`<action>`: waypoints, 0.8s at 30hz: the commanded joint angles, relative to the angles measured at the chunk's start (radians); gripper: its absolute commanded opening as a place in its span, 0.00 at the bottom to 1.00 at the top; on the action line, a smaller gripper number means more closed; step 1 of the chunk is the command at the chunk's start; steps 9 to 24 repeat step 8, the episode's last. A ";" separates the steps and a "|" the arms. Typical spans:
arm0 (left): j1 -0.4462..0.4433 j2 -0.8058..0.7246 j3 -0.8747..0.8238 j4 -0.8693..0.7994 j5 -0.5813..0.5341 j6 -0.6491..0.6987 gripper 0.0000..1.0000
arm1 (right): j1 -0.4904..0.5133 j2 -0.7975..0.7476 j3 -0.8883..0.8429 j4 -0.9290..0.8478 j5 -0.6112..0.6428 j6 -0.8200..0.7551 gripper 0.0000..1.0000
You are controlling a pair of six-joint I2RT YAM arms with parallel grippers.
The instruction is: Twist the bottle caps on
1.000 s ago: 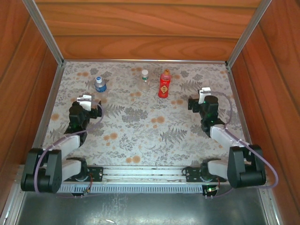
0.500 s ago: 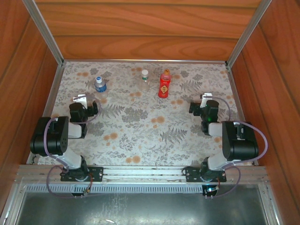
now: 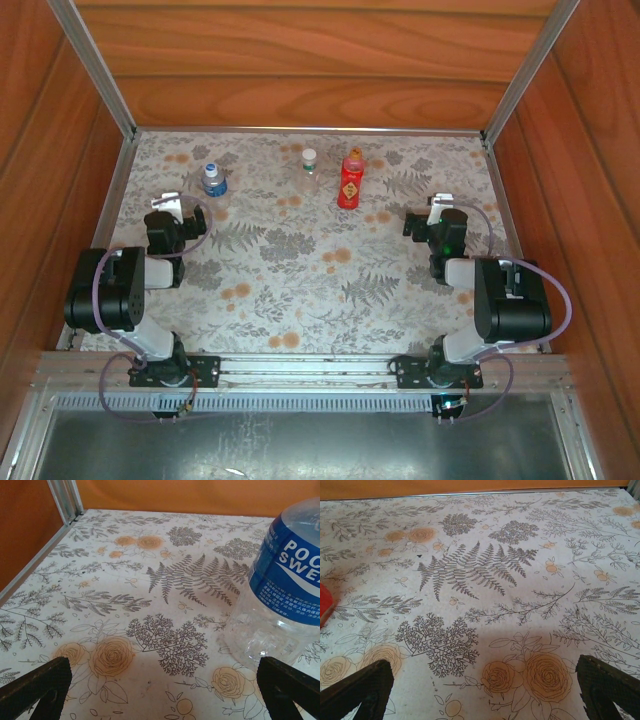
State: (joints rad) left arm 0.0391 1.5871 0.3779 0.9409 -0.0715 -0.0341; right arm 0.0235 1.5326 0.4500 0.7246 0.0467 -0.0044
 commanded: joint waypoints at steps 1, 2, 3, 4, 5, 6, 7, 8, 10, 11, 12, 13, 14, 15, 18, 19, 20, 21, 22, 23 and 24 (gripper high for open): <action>0.001 -0.001 0.016 -0.024 0.016 0.005 1.00 | -0.008 -0.005 0.016 -0.002 -0.013 0.011 1.00; 0.002 -0.001 0.016 -0.024 0.016 0.005 1.00 | -0.008 -0.005 0.016 -0.001 -0.013 0.011 1.00; 0.002 -0.001 0.016 -0.027 0.016 0.005 1.00 | -0.008 -0.004 0.016 -0.002 -0.013 0.010 1.00; 0.002 0.000 0.017 -0.028 0.016 0.005 1.00 | -0.008 -0.005 0.016 -0.002 -0.013 0.011 1.00; 0.001 -0.001 0.017 -0.028 0.015 0.005 1.00 | -0.009 -0.005 0.016 -0.002 -0.012 0.011 1.00; 0.001 -0.002 0.016 -0.028 0.015 0.006 1.00 | -0.008 -0.004 0.015 -0.002 -0.013 0.011 1.00; 0.002 -0.003 0.015 -0.028 0.014 0.006 1.00 | -0.008 -0.006 0.016 -0.002 -0.013 0.010 1.00; 0.002 -0.004 0.014 -0.030 0.015 0.007 1.00 | -0.009 -0.006 0.015 -0.001 -0.013 0.009 1.00; 0.002 -0.004 0.014 -0.030 0.015 0.007 1.00 | -0.009 -0.006 0.015 -0.001 -0.013 0.009 1.00; 0.002 -0.004 0.014 -0.030 0.015 0.007 1.00 | -0.009 -0.006 0.015 -0.001 -0.013 0.009 1.00; 0.002 -0.004 0.014 -0.030 0.015 0.007 1.00 | -0.009 -0.006 0.015 -0.001 -0.013 0.009 1.00; 0.002 -0.004 0.014 -0.030 0.015 0.007 1.00 | -0.009 -0.006 0.015 -0.001 -0.013 0.009 1.00; 0.002 -0.004 0.014 -0.030 0.015 0.007 1.00 | -0.009 -0.006 0.015 -0.001 -0.013 0.009 1.00; 0.002 -0.004 0.014 -0.030 0.015 0.007 1.00 | -0.009 -0.006 0.015 -0.001 -0.013 0.009 1.00; 0.002 -0.004 0.014 -0.030 0.015 0.007 1.00 | -0.009 -0.006 0.015 -0.001 -0.013 0.009 1.00; 0.002 -0.004 0.014 -0.030 0.015 0.007 1.00 | -0.009 -0.006 0.015 -0.001 -0.013 0.009 1.00; 0.002 -0.004 0.014 -0.030 0.015 0.007 1.00 | -0.009 -0.006 0.015 -0.001 -0.013 0.009 1.00; 0.002 -0.004 0.014 -0.030 0.015 0.007 1.00 | -0.009 -0.006 0.015 -0.001 -0.013 0.009 1.00; 0.002 -0.004 0.014 -0.030 0.015 0.007 1.00 | -0.009 -0.006 0.015 -0.001 -0.013 0.009 1.00; 0.002 -0.004 0.014 -0.030 0.015 0.007 1.00 | -0.009 -0.006 0.015 -0.001 -0.013 0.009 1.00; 0.002 -0.004 0.014 -0.030 0.015 0.007 1.00 | -0.009 -0.006 0.015 -0.001 -0.013 0.009 1.00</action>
